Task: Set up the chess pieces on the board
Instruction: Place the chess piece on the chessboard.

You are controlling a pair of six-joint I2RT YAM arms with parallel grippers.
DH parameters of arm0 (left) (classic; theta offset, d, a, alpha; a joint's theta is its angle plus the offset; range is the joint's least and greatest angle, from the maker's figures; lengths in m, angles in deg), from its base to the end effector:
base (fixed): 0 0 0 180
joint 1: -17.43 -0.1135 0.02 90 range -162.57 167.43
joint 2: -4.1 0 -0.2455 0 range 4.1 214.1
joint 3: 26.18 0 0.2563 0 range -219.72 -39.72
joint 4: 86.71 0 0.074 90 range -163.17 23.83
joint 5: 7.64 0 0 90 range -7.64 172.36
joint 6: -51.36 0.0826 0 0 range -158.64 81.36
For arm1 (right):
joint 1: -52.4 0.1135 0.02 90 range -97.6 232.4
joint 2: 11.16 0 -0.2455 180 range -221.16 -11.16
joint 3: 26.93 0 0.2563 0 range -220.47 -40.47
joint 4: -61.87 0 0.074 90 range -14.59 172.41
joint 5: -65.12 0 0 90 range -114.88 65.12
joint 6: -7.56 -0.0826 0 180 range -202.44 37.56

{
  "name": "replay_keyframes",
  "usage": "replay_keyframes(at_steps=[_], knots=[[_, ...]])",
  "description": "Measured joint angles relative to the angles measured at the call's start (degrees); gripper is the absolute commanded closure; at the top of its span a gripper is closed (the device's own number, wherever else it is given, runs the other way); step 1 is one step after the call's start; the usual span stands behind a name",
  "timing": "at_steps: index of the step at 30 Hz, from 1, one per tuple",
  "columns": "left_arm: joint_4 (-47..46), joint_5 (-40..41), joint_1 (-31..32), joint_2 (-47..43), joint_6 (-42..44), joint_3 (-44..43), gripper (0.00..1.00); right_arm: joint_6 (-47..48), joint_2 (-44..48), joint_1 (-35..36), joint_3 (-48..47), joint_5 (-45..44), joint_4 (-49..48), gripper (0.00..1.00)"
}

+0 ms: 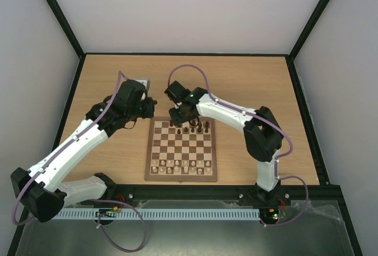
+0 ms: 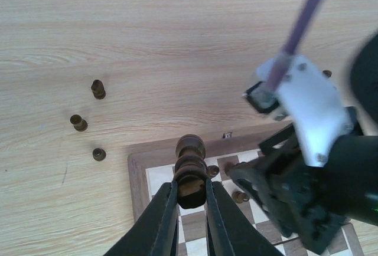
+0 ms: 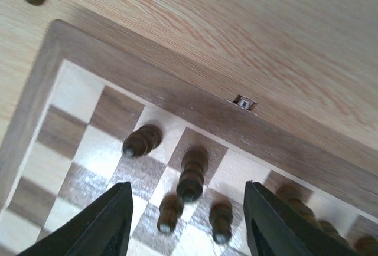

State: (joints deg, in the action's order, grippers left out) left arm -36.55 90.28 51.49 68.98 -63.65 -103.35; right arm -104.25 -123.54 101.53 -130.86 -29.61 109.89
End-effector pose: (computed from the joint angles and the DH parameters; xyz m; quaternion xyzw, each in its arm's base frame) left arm 0.2460 -0.1525 0.2947 0.0405 0.8958 -0.1621 0.4120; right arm 0.3018 0.3384 0.1725 -0.2144 0.9324 0.1351 0.2576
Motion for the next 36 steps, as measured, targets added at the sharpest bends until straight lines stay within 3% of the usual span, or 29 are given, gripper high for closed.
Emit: replay_keyframes(at_steps=[6,15,26,36], knots=[[1.55,-2.1,0.0,4.39,1.68,-3.26,0.9,-0.72,13.49,-0.57,5.73,-2.91,-1.75,0.31],[6.69,-3.91,3.21,17.66,4.98,-17.14,0.9,-2.01,33.57,-4.9,17.88,-6.54,-3.45,0.26],[14.12,-0.15,10.49,33.46,6.99,-34.4,0.9,-2.43,44.11,-8.13,26.73,-7.98,-3.04,0.19],[16.87,0.81,11.8,37.11,7.78,-36.94,0.9,-2.71,45.79,-8.5,27.58,-8.39,-3.06,0.16]])
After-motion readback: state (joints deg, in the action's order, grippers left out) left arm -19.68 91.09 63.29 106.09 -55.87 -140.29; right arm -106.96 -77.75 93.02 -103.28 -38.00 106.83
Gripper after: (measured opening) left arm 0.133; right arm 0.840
